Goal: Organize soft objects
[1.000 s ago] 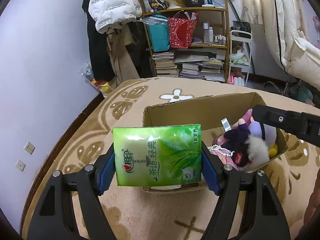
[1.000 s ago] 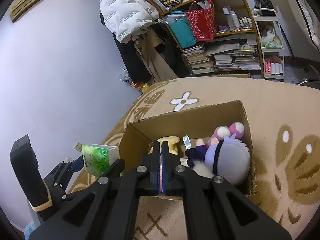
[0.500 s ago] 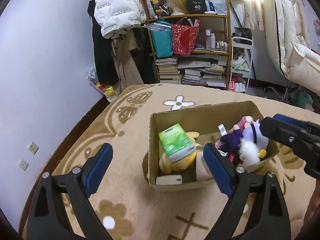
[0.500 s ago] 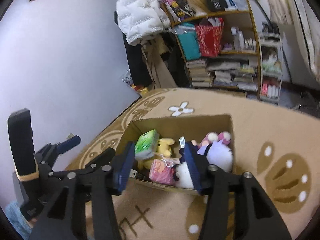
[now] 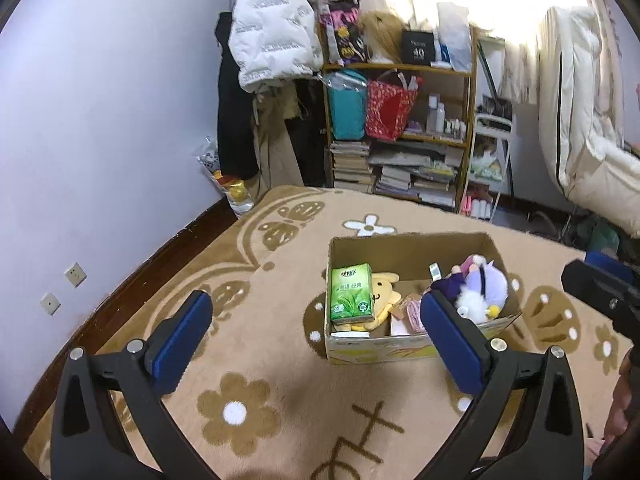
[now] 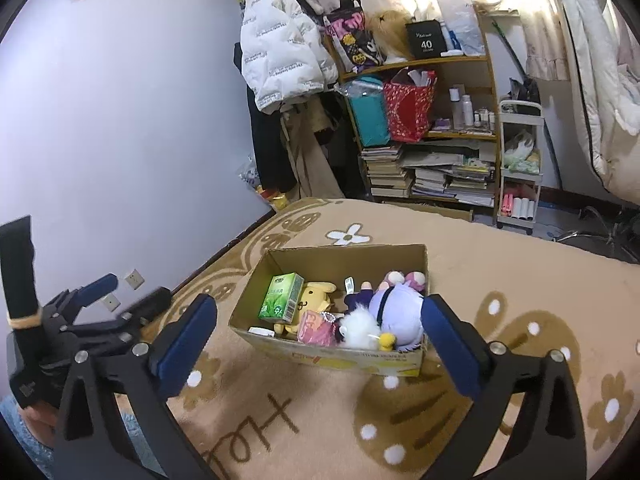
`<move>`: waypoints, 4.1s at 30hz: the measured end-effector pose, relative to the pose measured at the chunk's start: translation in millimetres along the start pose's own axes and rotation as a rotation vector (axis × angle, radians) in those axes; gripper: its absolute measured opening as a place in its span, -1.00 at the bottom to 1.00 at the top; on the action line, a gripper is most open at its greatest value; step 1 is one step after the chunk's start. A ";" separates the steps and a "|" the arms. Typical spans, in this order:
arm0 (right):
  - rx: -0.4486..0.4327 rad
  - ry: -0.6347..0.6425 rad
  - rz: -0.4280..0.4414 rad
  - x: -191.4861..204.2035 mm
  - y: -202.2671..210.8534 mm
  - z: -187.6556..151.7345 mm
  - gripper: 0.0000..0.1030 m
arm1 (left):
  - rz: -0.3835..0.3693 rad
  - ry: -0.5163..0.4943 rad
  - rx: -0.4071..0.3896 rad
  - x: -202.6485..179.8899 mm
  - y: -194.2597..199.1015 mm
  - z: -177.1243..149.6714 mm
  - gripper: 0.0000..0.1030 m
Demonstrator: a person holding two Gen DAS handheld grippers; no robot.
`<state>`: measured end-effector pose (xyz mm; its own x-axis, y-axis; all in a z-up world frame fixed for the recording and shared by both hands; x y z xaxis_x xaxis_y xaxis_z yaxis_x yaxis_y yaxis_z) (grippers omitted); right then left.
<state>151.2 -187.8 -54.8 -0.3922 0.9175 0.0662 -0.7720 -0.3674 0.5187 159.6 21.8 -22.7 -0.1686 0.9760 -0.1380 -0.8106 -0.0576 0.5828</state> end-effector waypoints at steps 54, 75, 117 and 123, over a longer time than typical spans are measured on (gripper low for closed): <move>-0.058 0.041 -0.133 -8.3 40.8 -67.8 1.00 | -0.057 -0.008 -0.104 0.0 45.9 -57.5 0.99; -0.039 0.030 -0.150 -14.1 39.2 -73.7 1.00 | -0.046 -0.017 -0.069 -3.3 34.4 -64.6 0.99; -0.010 0.032 -0.168 -28.4 44.0 -77.6 1.00 | -0.032 -0.025 -0.048 -4.5 32.7 -68.8 0.99; -0.007 0.029 -0.169 -28.8 44.4 -78.3 1.00 | -0.030 -0.031 -0.049 -5.7 33.1 -68.9 0.99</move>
<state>89.0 -242.5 -100.4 -0.2704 0.9616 -0.0466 -0.8320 -0.2091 0.5139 95.2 -0.1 -57.8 -0.1265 0.9835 -0.1293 -0.8416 -0.0374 0.5388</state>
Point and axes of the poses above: each gripper's, at about its wrist camera, not at the fingertips, and y roughly against the way its jaws point, x to its left, z to its top, the point moved 10 cm from there along -y, roughly the way its jaws point, and after that the axes turned 15 degrees about y, right-handed, at the moved point
